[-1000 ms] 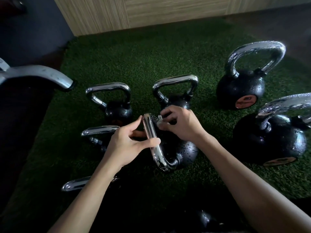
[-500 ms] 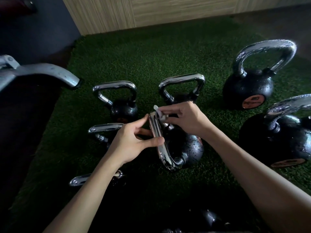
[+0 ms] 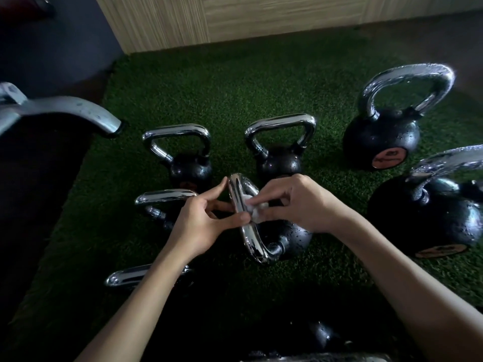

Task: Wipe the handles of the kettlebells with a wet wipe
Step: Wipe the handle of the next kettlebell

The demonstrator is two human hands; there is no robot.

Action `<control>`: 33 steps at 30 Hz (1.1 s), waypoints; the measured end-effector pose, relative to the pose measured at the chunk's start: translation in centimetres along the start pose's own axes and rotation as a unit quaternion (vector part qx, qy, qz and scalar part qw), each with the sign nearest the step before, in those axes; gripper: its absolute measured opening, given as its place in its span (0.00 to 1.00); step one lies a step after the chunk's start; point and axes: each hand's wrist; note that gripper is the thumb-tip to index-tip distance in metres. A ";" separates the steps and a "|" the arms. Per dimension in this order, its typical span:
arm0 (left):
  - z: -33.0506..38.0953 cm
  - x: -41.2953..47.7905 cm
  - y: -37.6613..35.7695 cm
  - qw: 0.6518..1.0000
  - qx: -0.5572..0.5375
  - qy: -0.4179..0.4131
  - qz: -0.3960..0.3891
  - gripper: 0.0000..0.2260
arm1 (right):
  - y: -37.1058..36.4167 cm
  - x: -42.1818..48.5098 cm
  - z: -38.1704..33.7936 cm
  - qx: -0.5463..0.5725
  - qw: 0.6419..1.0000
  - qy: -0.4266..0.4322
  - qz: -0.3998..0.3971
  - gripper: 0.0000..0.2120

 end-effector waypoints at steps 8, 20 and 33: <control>-0.4 0.4 0.0 1.000 -0.011 0.024 -0.008 0.45 | -0.2 -3.4 -0.4 0.003 0.998 -0.057 0.004 0.12; 0.0 0.4 0.0 1.000 0.008 0.016 -0.006 0.44 | -1.3 -8.0 2.1 -0.178 0.983 0.038 0.017 0.11; -0.3 0.8 0.3 1.000 0.009 0.015 -0.018 0.45 | 0.7 -1.3 1.7 -0.127 0.970 -0.050 -0.201 0.10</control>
Point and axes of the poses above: each hand's wrist, its own x-axis towards the middle knuckle, its own y-axis out of the back of the hand, z = x × y, and after that the axes turned 9 degrees about z, right-handed
